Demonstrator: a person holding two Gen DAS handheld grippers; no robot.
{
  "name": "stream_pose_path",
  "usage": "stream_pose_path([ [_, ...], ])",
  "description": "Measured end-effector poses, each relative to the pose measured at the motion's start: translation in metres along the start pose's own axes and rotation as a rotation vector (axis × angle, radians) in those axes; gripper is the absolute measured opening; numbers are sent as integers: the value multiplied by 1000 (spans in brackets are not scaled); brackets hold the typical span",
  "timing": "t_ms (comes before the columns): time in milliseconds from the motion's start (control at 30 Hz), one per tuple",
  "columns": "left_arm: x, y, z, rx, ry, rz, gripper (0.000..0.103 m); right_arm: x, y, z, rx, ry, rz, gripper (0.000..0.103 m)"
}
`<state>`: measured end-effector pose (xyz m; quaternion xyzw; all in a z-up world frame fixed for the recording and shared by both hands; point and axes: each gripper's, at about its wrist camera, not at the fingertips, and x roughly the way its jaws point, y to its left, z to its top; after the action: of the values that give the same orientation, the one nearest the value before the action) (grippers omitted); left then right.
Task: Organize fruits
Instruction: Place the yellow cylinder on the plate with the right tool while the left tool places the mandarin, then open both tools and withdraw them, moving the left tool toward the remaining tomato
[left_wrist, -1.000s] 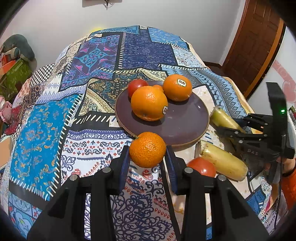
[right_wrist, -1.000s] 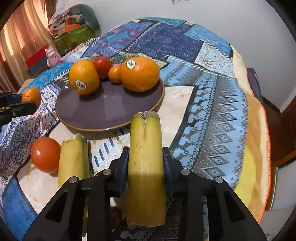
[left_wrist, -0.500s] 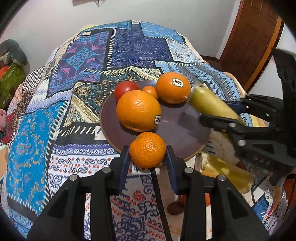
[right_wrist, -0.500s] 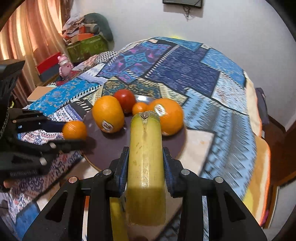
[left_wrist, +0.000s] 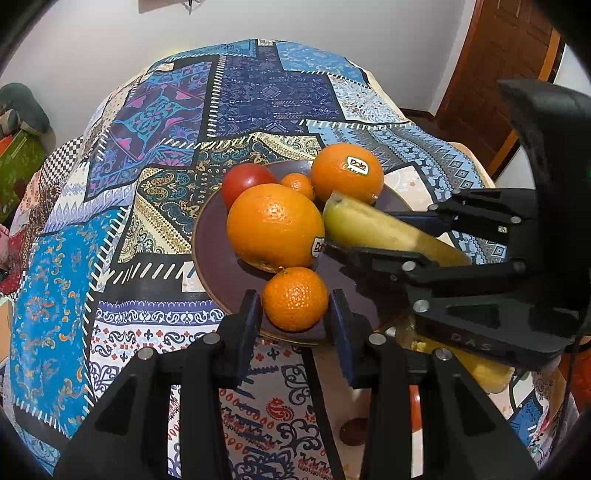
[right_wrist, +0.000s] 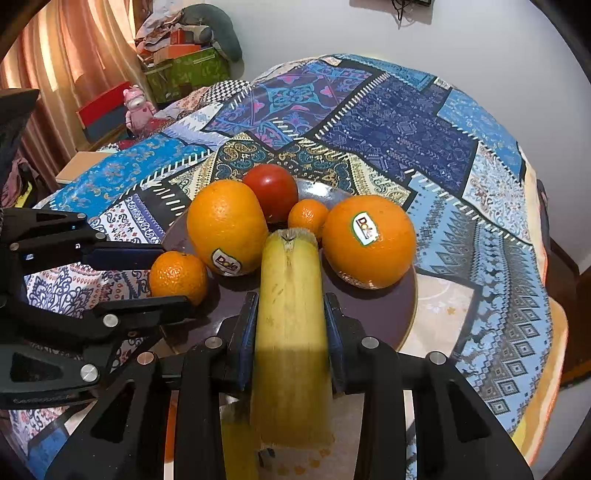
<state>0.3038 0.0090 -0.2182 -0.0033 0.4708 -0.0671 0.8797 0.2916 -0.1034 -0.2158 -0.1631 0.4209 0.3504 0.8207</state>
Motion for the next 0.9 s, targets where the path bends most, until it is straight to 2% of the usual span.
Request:
stream_pose_path([
  [200, -4, 0, 0, 3, -17, 5, 49, 4, -3, -1, 35, 6, 15, 31],
  [333, -15, -1, -2, -1, -37, 5, 51, -3, -4, -3, 52, -3, 19, 32],
  [633, -65, -9, -10, -13, -100, -17, 58, -63, -8, -13, 93, -108, -10, 32],
  [900, -92, -22, -27, -13, -108, -44, 65, -112, -15, -50, 170, -171, -52, 32],
])
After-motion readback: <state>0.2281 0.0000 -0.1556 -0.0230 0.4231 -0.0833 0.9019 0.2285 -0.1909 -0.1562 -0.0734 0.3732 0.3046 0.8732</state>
